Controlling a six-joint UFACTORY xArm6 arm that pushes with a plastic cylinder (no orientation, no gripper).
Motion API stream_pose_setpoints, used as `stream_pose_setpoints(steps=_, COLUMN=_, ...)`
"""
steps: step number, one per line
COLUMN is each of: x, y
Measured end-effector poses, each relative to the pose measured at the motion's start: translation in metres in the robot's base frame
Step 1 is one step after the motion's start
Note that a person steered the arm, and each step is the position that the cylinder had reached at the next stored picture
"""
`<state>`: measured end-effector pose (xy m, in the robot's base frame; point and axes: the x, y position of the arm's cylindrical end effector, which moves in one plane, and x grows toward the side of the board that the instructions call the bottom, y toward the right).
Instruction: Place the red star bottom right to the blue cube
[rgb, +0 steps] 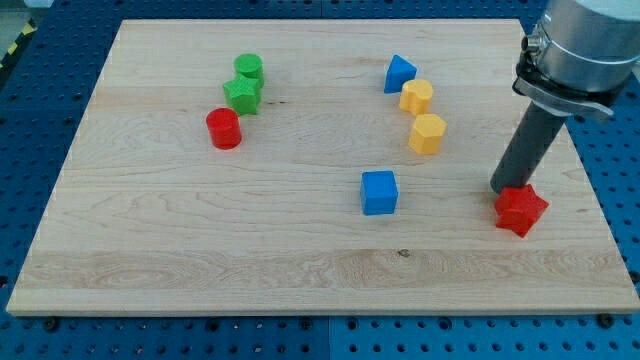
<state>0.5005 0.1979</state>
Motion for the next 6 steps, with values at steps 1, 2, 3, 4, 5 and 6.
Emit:
stream_pose_setpoints(steps=1, x=0.01, y=0.0)
stream_pose_setpoints(steps=2, x=0.012, y=-0.002)
stream_pose_setpoints(steps=3, x=0.013, y=-0.031)
stream_pose_setpoints(steps=4, x=0.014, y=-0.064)
stream_pose_setpoints(steps=5, x=0.023, y=-0.076)
stream_pose_setpoints(steps=6, x=0.029, y=-0.1)
